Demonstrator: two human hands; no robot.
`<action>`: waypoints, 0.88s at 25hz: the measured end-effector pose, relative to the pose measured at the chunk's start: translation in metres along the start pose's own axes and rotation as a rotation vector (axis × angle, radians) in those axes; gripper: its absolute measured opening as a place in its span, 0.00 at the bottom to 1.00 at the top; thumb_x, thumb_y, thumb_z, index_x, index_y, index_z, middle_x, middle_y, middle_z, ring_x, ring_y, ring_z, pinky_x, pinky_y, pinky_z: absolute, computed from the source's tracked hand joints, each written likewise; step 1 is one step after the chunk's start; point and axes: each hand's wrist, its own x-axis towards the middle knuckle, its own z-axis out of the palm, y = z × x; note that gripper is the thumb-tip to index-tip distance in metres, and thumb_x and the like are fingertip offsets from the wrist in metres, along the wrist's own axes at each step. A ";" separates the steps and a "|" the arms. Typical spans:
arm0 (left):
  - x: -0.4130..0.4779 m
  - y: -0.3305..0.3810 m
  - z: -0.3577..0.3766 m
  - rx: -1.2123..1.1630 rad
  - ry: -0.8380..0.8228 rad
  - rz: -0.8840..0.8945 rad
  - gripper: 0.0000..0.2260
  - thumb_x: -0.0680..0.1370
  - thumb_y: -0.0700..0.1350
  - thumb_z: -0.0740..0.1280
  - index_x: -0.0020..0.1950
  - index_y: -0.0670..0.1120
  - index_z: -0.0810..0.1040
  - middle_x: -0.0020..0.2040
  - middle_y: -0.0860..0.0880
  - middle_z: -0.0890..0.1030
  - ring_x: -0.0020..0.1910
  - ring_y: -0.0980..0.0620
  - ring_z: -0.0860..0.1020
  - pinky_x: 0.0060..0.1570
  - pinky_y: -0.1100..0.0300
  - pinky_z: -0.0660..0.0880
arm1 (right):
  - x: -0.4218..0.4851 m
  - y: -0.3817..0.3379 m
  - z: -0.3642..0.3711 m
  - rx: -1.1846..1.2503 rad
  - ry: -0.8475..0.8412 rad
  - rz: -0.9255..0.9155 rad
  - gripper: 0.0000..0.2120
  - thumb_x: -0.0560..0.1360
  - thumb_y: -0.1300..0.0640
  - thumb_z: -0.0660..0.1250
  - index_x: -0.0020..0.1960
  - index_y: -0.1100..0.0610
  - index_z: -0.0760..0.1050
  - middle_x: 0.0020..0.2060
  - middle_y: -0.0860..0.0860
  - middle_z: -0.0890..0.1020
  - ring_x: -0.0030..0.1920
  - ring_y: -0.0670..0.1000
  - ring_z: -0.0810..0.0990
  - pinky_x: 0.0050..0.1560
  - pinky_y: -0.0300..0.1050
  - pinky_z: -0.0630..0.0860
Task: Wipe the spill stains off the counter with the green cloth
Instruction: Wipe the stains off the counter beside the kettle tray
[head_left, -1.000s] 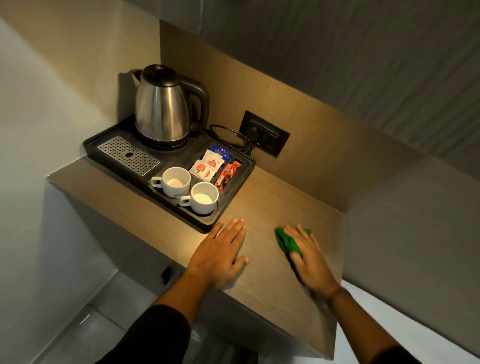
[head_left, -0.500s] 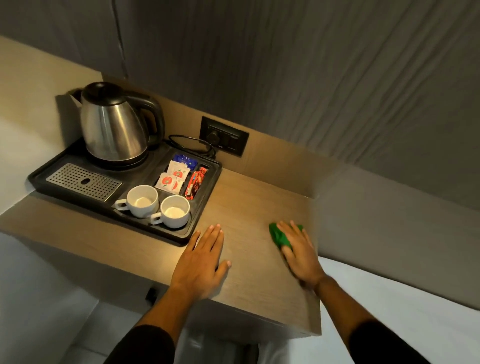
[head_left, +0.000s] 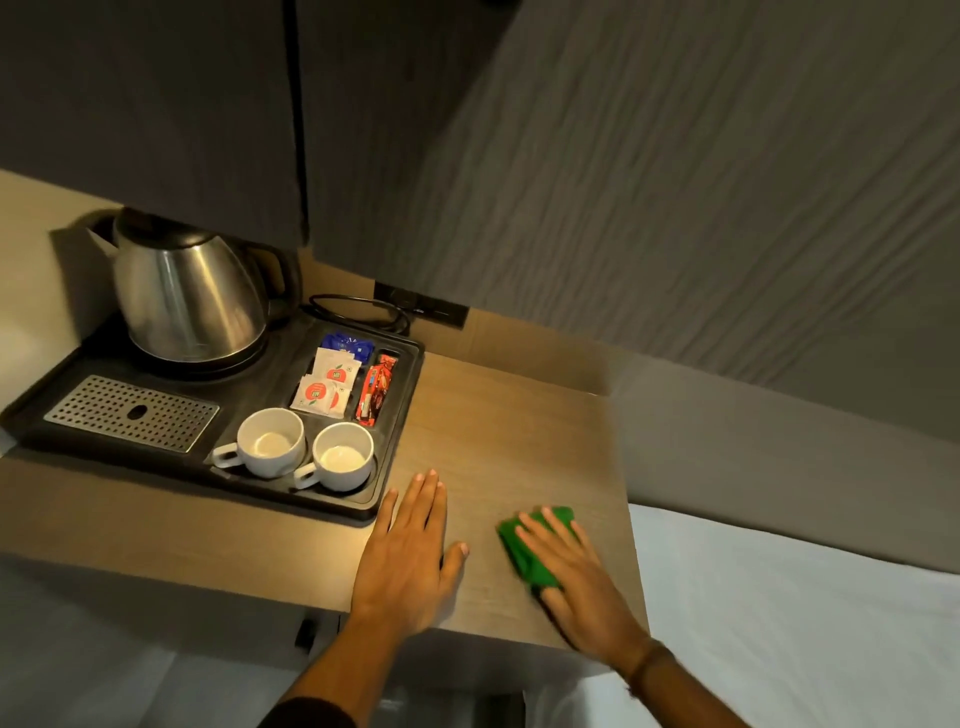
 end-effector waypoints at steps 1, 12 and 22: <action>0.000 0.000 0.000 0.004 -0.006 0.002 0.36 0.84 0.64 0.47 0.84 0.43 0.44 0.86 0.45 0.44 0.84 0.47 0.41 0.82 0.41 0.45 | -0.002 0.011 -0.007 0.004 0.041 0.064 0.34 0.80 0.54 0.59 0.83 0.42 0.53 0.83 0.41 0.55 0.84 0.48 0.47 0.82 0.60 0.44; 0.000 -0.002 0.005 0.008 -0.005 0.009 0.36 0.83 0.63 0.47 0.84 0.41 0.46 0.86 0.42 0.47 0.84 0.46 0.42 0.82 0.41 0.45 | 0.032 -0.045 0.013 0.034 0.076 0.122 0.34 0.79 0.57 0.59 0.83 0.44 0.53 0.83 0.42 0.57 0.84 0.47 0.46 0.82 0.53 0.36; -0.011 0.007 -0.011 0.042 -0.029 -0.030 0.35 0.86 0.62 0.51 0.84 0.42 0.45 0.86 0.42 0.46 0.84 0.44 0.43 0.83 0.42 0.45 | 0.057 -0.022 -0.011 0.201 0.319 0.458 0.26 0.82 0.65 0.61 0.78 0.51 0.66 0.79 0.51 0.68 0.83 0.53 0.54 0.83 0.60 0.43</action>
